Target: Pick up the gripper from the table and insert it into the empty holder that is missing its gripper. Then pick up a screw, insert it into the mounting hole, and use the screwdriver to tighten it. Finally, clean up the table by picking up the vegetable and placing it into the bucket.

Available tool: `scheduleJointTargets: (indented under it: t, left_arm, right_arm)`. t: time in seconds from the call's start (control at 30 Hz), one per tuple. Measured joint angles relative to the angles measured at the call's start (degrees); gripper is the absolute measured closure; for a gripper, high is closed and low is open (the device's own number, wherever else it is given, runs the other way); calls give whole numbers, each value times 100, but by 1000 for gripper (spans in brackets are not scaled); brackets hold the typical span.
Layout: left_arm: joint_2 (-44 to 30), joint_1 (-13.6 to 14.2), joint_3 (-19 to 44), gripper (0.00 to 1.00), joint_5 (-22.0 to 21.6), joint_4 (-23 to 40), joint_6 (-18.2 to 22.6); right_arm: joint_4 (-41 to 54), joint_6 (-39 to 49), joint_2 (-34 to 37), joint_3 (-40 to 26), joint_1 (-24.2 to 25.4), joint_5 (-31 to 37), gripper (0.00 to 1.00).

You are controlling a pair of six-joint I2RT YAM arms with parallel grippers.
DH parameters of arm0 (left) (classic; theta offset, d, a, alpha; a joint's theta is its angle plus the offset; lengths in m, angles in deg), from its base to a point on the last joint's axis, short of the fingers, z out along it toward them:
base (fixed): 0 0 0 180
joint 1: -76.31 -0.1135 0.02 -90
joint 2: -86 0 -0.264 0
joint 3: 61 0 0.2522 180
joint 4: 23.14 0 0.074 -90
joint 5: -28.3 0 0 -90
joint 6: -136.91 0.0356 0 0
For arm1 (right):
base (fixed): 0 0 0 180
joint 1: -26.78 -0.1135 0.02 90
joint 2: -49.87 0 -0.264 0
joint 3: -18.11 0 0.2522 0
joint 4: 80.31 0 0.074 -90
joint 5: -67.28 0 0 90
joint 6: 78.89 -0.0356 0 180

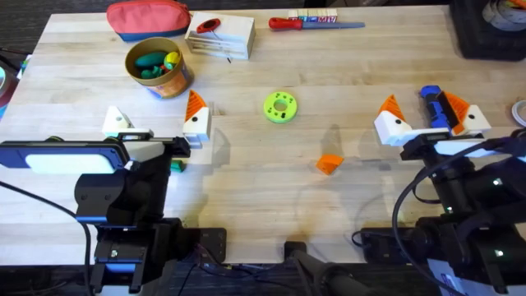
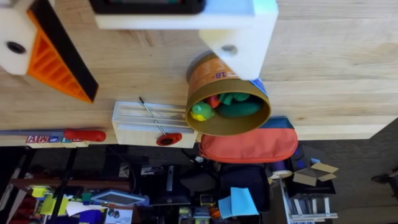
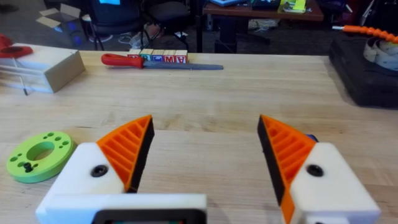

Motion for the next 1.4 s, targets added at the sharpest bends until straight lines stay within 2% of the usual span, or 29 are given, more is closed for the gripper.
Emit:
scheduleJointTargets:
  t: [0.37, 0.43, 0.5, 0.57, 0.7, 0.9, 1.0, 1.13, 1.3, 1.4]
  left_arm:
    - [-1, 0, 0, 15, -57, 68, 68]
    - [0, 0, 32, 15, -160, 248, 51]
    - [-1, 0, 183, 15, -339, 687, -12]
    - [-32, 0, 559, 15, -585, 1278, -108]
    - [-483, 0, 1962, 16, -1052, 2496, -339]
    - [-2167, 0, 4279, 15, -1653, 4728, -795]
    - [-3090, 0, 5094, 15, -1658, 5279, -873]
    - [-3929, 0, 5722, 15, -1296, 5402, -936]
    - [-4353, 0, 5805, 15, -878, 5859, -1013]
    - [-4581, 0, 5805, 16, -772, 6113, -1531]
  right_arm:
    - [63, 1, 0, -4, 0, 5, 10]
    - [66, 2, 0, -7, 0, 7, 10]
    - [157, 0, 0, -43, 0, 9, 10]
    - [630, 0, 28, -293, 0, 0, 10]
    - [1875, -26, 472, -1154, 0, 9, 10]
    - [3504, -286, 1856, -3154, 0, -17, 9]
    - [4033, -346, 2560, -3998, 0, -118, 10]
    - [4291, -369, 3254, -4733, 0, -244, 10]
    - [4307, -372, 3552, -4876, 0, -303, 11]
    - [4315, -389, 3595, -4876, 0, -321, 10]
